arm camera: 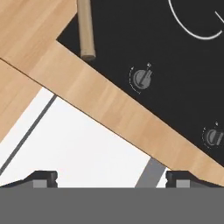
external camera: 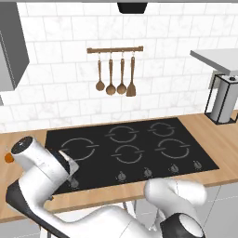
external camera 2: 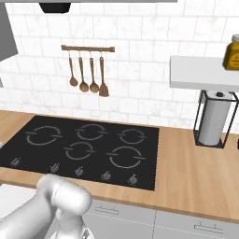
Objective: Pick the pizza cutter from the drawer and place it on the counter.
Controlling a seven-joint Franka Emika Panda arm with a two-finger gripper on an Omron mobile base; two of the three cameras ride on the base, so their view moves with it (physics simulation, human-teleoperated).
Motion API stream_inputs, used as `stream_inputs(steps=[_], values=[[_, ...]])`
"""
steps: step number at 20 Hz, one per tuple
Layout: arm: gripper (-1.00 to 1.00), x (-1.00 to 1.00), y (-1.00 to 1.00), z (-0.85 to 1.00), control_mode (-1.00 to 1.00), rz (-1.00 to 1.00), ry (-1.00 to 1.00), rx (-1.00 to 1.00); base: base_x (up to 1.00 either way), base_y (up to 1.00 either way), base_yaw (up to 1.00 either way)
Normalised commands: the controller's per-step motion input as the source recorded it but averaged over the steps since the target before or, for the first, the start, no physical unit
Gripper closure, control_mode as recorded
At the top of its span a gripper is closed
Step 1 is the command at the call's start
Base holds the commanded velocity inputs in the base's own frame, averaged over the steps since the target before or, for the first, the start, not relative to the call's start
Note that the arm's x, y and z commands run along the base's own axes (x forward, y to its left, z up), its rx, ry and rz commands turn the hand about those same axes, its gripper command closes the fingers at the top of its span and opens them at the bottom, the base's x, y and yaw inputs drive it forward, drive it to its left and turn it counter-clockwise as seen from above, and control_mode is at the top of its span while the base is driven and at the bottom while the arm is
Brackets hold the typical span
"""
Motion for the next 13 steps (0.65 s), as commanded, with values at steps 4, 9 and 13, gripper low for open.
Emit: stream_inputs(steps=[4,9,13], values=[[-1.0,-0.99,-1.0,0.87,-1.0,0.02,-0.3,0.17,0.0,0.0,0.0],[-1.0,-0.83,-1.0,1.0,-1.0,0.0,-0.33,0.32,0.0,0.0,0.0],[-1.0,-0.54,-1.0,1.0,-1.0,0.02,-0.34,0.38,0.0,0.0,0.0]])
